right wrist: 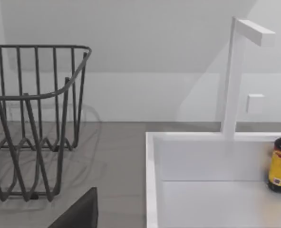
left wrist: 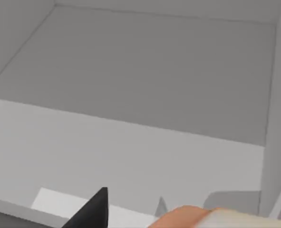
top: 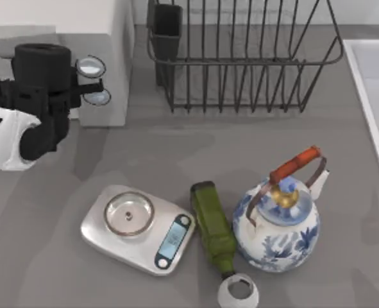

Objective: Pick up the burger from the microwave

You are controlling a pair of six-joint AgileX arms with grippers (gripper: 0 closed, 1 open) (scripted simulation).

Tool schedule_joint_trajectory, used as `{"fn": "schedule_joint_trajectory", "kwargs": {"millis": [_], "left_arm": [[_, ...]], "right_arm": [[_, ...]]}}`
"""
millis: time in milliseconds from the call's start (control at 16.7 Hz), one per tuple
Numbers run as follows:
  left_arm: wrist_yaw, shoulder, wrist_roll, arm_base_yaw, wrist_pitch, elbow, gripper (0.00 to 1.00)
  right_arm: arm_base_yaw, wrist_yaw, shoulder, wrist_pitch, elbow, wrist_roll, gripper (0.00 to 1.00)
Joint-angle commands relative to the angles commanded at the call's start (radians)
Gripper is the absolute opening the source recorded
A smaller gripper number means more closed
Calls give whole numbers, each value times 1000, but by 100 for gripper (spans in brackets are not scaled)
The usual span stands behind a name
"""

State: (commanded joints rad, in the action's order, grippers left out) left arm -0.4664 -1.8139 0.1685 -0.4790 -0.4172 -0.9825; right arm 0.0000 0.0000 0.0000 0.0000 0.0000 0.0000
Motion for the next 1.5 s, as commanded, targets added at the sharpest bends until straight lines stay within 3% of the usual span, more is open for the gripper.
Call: {"fn": "schedule_joint_trajectory", "kwargs": {"millis": [240, 660, 840, 1260, 1500], "left_arm": [[-89, 133, 47, -146, 61, 66, 0], [-119, 120, 44, -119, 46, 97, 0], [-116, 32, 46, -129, -54, 118, 0], [-96, -251, 50, -153, -473, 208, 0], [-89, -305, 50, -156, -541, 231, 0]], "right_arm": [[0, 0, 0, 0, 0, 0, 100], [0, 0, 0, 0, 0, 0, 100], [0, 0, 0, 0, 0, 0, 100], [0, 0, 0, 0, 0, 0, 100], [0, 0, 0, 0, 0, 0, 100]]}}
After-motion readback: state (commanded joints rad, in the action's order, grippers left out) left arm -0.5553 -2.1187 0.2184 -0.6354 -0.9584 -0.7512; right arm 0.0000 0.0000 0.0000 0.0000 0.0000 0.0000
